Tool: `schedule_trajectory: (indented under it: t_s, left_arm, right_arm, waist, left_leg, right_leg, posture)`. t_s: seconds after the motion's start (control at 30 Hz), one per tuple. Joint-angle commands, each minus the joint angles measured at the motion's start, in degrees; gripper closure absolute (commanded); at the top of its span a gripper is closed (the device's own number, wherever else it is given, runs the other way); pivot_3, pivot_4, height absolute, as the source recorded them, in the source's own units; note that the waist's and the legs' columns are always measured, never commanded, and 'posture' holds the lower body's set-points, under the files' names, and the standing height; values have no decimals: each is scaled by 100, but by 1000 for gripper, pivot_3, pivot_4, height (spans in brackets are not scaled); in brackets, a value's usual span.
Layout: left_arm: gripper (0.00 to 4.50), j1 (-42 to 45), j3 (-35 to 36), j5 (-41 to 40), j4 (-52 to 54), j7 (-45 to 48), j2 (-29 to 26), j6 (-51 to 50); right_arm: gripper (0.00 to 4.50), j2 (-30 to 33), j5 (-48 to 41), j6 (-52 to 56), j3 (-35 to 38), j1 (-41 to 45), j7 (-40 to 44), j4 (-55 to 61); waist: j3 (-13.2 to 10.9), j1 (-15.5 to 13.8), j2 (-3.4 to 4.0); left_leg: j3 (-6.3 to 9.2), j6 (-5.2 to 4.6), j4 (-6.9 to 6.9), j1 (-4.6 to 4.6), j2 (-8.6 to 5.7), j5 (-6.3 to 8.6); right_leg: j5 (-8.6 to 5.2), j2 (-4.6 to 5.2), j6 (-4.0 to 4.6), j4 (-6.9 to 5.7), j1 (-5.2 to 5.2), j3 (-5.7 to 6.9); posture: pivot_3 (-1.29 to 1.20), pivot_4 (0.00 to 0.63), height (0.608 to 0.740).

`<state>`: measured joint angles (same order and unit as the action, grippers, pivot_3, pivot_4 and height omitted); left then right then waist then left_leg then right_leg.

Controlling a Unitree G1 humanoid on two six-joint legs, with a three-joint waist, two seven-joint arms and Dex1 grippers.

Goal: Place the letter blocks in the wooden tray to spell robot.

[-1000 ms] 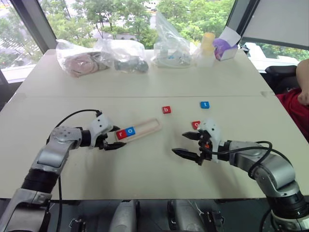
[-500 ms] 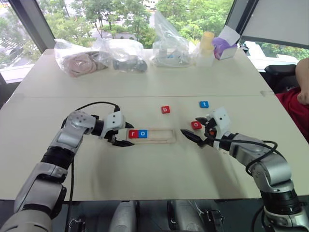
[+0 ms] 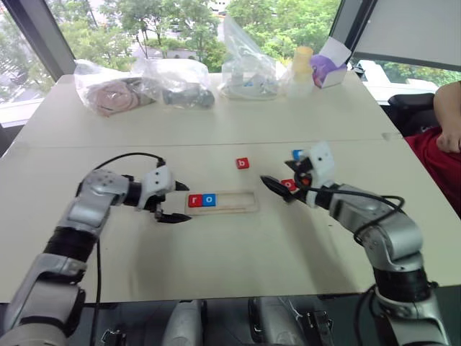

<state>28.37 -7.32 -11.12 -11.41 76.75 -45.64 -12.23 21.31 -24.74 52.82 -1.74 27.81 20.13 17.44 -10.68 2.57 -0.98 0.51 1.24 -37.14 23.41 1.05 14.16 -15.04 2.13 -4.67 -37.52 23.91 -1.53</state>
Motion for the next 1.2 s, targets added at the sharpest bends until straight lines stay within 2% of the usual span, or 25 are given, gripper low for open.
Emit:
schedule_trajectory:
  t_s: [0.03, 0.13, 0.23, 0.43, 0.7, 0.73, 0.8, 0.87, 0.93, 1.07, 1.2]
  left_arm:
    - [38, -292, 899, -742, 1015, -199, -457, -1119]
    - [38, -397, 1546, -1189, 1506, -810, -407, -1787]
    - [38, -631, 1888, -1533, 2158, -1230, -312, -2248]
    - [38, -1107, 2215, -1936, 3072, -1942, -145, -2762]
    - [38, -1391, 2252, -2066, 3409, -2513, -50, -2798]
    - [0, -1396, 2247, -2098, 3451, -2561, -47, -2815]
    - [0, -1380, 2236, -2159, 3519, -2631, -59, -2850]
    - [0, -1328, 2180, -2176, 3529, -2670, -77, -2826]
    - [0, -1272, 2116, -2175, 3514, -2685, -84, -2801]
    - [0, -895, 1732, -2213, 3513, -2626, 19, -2793]
    - [0, -635, 1223, -2341, 3658, -2500, 224, -2870]
  right_arm:
    - [0, -743, 409, -1, -282, 726, -614, -1072]
    - [0, -1235, 741, -305, -415, 1183, -841, -2037]
    - [0, -1402, 1025, -783, -527, 1539, -763, -2903]
    - [0, -1692, 1500, -1410, -652, 2078, -813, -4202]
    - [0, -2071, 1762, -1858, -441, 2218, -1043, -4920]
    - [529, -2088, 1785, -1898, -422, 2219, -1057, -4962]
    - [1270, -2114, 1841, -1933, -384, 2215, -1122, -5012]
    - [2381, -2130, 1876, -1940, -361, 2202, -1160, -5027]
    - [3211, -2141, 1903, -1937, -340, 2192, -1169, -5026]
    - [3266, -1933, 2031, -1964, -240, 1987, -1312, -4409]
    - [3266, -1395, 1950, -1042, -93, 1261, -1227, -2172]
  waist:
    - [-1, 1, 1]
    - [-1, -43, 0]
    - [-1, -49, -2]
    - [-1, -1, -2]
    - [-1, 13, -2]
    - [-1, 10, -2]
    - [-1, 5, -2]
    - [-1, 6, -2]
    - [-1, 8, -2]
    - [-1, -2, -2]
    - [-2, -85, 0]
  left_leg:
    - [0, 0, 0, 0, 20, 0]
    - [-4, 1, -2, 5, 30, 0]
    - [-8, 1, -1, 9, 30, 0]
    - [-8, 1, 4, 9, 29, 0]
    - [-16, 2, 5, 2, 68, 0]
    - [-16, 2, 5, 2, 70, 0]
    - [-16, 3, 4, 2, 70, -1]
    - [-17, 3, 5, 2, 69, -1]
    - [-18, 3, 6, 2, 69, -1]
    - [-19, 3, 6, 2, 68, -1]
    - [-19, 4, 6, 16, 58, -1]
  right_leg:
    - [3, -11, 6, -2, 6, -7]
    - [6, -26, 11, -2, 9, -5]
    - [7, -26, 11, 0, 9, -6]
    - [9, -20, 11, 1, 17, -16]
    - [30, -63, 46, -3, 27, -17]
    - [31, -63, 47, -3, 28, -17]
    - [31, -62, 47, -3, 28, -17]
    - [31, -61, 47, -2, 29, -17]
    - [31, -62, 48, -2, 30, -17]
    - [31, -63, 48, -2, 31, -17]
    - [30, -54, 44, 1, 34, -17]
  posture:
    - [0, 150, 740]
    - [0, 150, 740]
    - [0, 150, 740]
    - [0, 150, 740]
    - [0, 150, 740]
    - [0, 150, 740]
    - [0, 150, 740]
    - [0, 150, 740]
    - [0, 150, 740]
    - [0, 150, 740]
    - [0, 150, 740]
